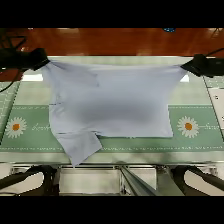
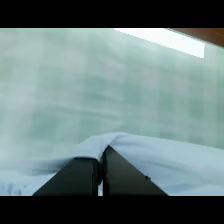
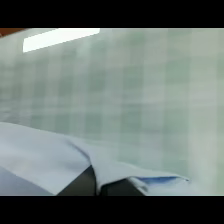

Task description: Fold the shirts.

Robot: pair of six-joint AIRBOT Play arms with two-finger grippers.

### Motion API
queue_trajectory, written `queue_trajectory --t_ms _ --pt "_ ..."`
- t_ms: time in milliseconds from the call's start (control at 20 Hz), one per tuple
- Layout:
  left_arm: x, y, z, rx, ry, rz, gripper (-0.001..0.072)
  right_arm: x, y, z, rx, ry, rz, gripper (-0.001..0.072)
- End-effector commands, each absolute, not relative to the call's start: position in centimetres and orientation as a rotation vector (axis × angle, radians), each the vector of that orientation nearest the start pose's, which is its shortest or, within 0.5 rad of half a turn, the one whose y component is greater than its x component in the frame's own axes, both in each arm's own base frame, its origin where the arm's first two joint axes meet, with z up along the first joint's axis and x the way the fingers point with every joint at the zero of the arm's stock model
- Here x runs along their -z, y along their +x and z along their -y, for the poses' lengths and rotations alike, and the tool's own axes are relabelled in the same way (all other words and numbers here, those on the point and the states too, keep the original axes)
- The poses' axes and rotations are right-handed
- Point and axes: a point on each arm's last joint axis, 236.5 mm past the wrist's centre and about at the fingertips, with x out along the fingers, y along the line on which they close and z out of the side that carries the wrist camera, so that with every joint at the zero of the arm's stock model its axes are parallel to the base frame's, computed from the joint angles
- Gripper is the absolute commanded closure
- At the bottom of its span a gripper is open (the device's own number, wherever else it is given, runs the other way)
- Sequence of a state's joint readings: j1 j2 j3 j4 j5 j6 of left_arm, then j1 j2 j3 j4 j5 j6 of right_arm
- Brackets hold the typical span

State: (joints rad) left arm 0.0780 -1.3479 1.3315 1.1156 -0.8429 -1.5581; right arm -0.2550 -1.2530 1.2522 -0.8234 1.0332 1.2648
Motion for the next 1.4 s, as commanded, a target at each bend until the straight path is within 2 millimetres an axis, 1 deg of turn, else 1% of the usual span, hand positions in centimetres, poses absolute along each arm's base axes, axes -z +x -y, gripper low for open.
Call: queue_trajectory --t_ms 0,50,150,250,350,400,450,500,550,650,700,750,800,900,1000,1100,1200,1250,1300,1350 --pt "-4.4 55.4 4.6 0.118 -0.531 -0.867 0.0687 -5.7 51.8 -2.0 -0.261 0.624 -0.872 0.0684" --pt "-3.5 55.8 4.9 0.130 -0.531 -0.904 0.0687 -4.7 52.8 -2.1 -0.262 0.660 -0.895 0.0684" --pt "-2.2 56.0 5.3 0.151 -0.528 -0.966 0.0687 -3.4 53.8 -2.2 -0.264 0.693 -0.928 0.0684" --pt "-1.8 55.5 5.3 0.156 -0.532 -1.003 0.0687 -2.8 53.6 -2.4 -0.274 0.701 -0.953 0.0684" --pt "-1.5 54.5 4.7 0.134 -0.579 -1.052 0.0687 -2.7 52.8 -2.8 -0.296 0.705 -0.985 0.0684" --pt "-1.3 53.5 4.4 0.132 -0.593 -1.096 0.0687 -2.6 52.3 -2.9 -0.309 0.709 -1.007 0.0684" --pt "-0.9 52.0 4.3 0.150 -0.583 -1.159 0.0687 -2.4 51.6 -3.1 -0.327 0.710 -1.037 0.0684" --pt "-0.6 50.3 4.4 0.196 -0.541 -1.223 0.0687 -2.2 50.8 -3.1 -0.341 0.708 -1.068 0.0684" --pt "-0.3 48.8 4.7 0.237 -0.508 -1.278 0.0687 -1.7 49.6 -3.1 -0.355 0.689 -1.119 0.0684" --pt "0.0 46.5 5.1 0.276 -0.482 -1.340 0.0687 0.0 47.0 -2.1 -0.340 0.621 -1.240 0.0684" --pt "0.4 45.3 5.3 0.289 -0.476 -1.370 0.0687 0.9 45.8 -1.5 -0.316 0.590 -1.297 0.0684" --pt "1.2 43.9 5.5 0.300 -0.474 -1.412 0.0687 1.6 44.8 -1.1 -0.298 0.565 -1.347 0.0684" --pt "2.4 42.3 5.5 0.309 -0.465 -1.471 0.0687 2.1 44.1 -0.9 -0.292 0.553 -1.378 0.0684" --pt "4.4 39.9 5.4 0.303 -0.462 -1.557 0.0687 2.9 43.0 -0.9 -0.290 0.553 -1.418 0.0684" --pt "5.3 38.9 5.4 0.297 -0.476 -1.591 0.0687 3.8 41.9 -1.2 -0.289 0.568 -1.459 0.0684" --pt "5.4 38.6 5.4 0.298 -0.474 -1.603 0.0687 4.5 41.1 -1.5 -0.292 0.579 -1.489 0.0684" --pt "5.4 38.6 5.4 0.298 -0.476 -1.603 0.0686 5.3 40.9 -1.8 -0.283 0.584 -1.492 0.0683" --pt "5.5 38.6 5.5 0.299 -0.475 -1.604 0.0615 5.7 41.2 -1.9 -0.263 0.593 -1.485 0.0620" --pt "5.4 38.3 5.5 0.298 -0.480 -1.617 0.0408 5.9 41.2 -2.1 -0.251 0.604 -1.486 0.0402" --pt "5.3 37.9 5.3 0.298 -0.476 -1.636 0.0206 5.8 40.9 -2.4 -0.261 0.599 -1.496 0.0305"
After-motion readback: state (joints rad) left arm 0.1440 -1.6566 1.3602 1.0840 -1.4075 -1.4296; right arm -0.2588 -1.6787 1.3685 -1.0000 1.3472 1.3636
